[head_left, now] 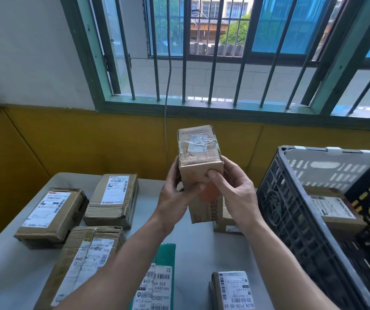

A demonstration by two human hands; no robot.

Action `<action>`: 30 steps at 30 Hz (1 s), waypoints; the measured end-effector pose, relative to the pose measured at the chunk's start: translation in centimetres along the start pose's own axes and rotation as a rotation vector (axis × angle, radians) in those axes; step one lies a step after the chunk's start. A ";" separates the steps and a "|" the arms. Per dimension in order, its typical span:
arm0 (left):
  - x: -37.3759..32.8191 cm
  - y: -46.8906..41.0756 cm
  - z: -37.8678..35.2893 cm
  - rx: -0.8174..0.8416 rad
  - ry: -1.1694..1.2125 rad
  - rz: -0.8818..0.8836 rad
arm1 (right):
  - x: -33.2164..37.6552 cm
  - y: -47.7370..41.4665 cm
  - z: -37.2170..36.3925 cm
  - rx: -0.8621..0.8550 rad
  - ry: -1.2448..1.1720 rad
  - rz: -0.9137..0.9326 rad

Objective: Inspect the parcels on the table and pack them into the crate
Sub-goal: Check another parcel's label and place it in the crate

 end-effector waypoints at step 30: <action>0.5 0.0 0.2 -0.008 0.066 0.073 | -0.5 0.8 0.1 0.001 0.108 -0.067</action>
Point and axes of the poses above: each hand's wrist, its own y-axis away from the middle knuckle, its own z-axis out of the back of the hand, x = y × z, the point moved 6 cm from there along -y, towards the middle knuckle, and after that the axes turned 7 degrees about -y, right-handed, at the moved point
